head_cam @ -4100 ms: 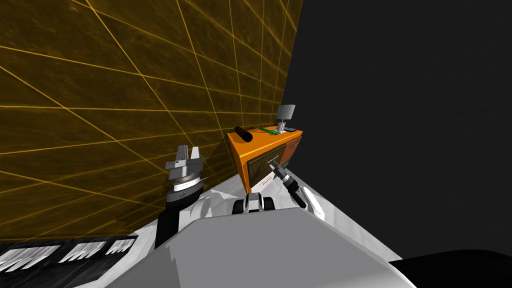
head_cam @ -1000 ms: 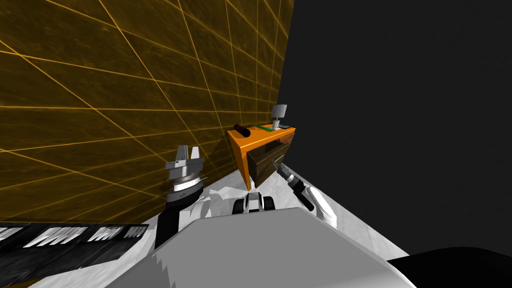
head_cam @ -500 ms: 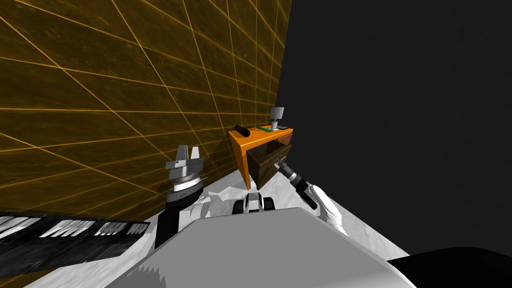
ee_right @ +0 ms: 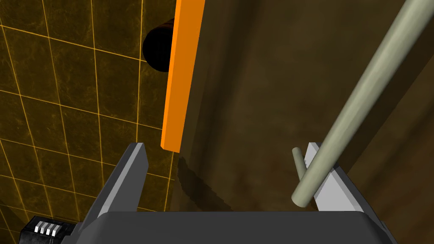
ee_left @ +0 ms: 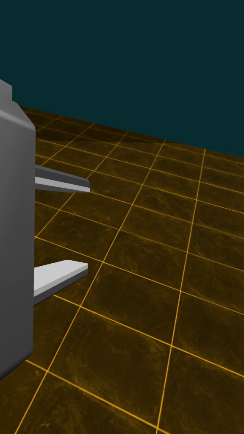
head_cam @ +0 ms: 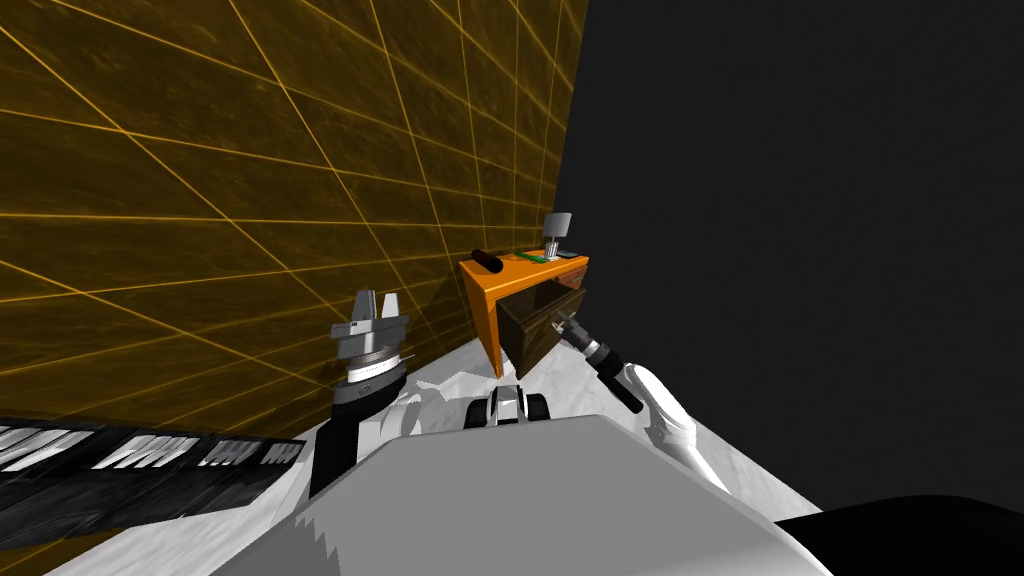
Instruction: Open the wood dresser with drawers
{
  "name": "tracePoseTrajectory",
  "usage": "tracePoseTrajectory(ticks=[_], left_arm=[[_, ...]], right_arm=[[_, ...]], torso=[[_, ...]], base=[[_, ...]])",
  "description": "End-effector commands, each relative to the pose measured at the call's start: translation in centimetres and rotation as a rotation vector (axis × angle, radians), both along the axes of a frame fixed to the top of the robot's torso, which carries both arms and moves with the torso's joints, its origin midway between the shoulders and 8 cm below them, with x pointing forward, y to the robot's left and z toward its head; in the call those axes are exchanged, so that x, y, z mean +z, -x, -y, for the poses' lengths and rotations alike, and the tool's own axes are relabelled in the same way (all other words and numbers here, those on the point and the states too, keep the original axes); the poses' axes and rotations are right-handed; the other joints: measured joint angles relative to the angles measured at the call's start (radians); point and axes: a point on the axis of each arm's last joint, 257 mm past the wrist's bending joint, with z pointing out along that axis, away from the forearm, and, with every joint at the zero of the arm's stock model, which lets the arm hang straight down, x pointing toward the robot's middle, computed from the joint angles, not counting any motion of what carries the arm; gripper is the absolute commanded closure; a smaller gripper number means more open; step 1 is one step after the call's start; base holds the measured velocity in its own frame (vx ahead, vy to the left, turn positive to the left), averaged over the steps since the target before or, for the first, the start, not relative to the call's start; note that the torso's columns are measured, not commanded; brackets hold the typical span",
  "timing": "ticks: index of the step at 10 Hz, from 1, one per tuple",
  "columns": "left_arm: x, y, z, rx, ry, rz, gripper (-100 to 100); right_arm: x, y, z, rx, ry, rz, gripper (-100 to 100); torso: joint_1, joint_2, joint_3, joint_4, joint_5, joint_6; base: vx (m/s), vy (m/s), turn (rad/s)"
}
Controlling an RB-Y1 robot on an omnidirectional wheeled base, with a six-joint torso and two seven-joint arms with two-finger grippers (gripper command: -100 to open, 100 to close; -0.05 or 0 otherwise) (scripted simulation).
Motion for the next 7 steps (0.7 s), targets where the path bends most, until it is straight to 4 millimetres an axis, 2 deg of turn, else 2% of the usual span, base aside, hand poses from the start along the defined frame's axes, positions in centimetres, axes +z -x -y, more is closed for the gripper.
tracePoseTrajectory(ticks=[1, 2, 7], left_arm=[[0.0, 0.0, 0.0, 0.0, 0.0, 0.0, 0], [0.0, 0.0, 0.0, 0.0, 0.0, 0.0, 0], [0.0, 0.0, 0.0, 0.0, 0.0, 0.0, 0]], right_arm=[[0.29, 0.04, 0.34, 0.0, -0.002, -0.006, -100], [0.25, 0.04, 0.47, -0.002, -0.004, -0.009, 0], [-0.1, 0.06, 0.63, -0.006, -0.003, -0.017, 0]], torso=[[0.001, 0.002, 0.001, 0.003, 0.002, 0.001], [0.001, 0.002, 0.001, 0.002, 0.001, 0.0], [0.001, -0.001, 0.0, -0.001, 0.0, 0.0]], base=[[-0.005, 0.012, -0.002], [0.0, 0.0, 0.0], [0.0, 0.0, 0.0]])
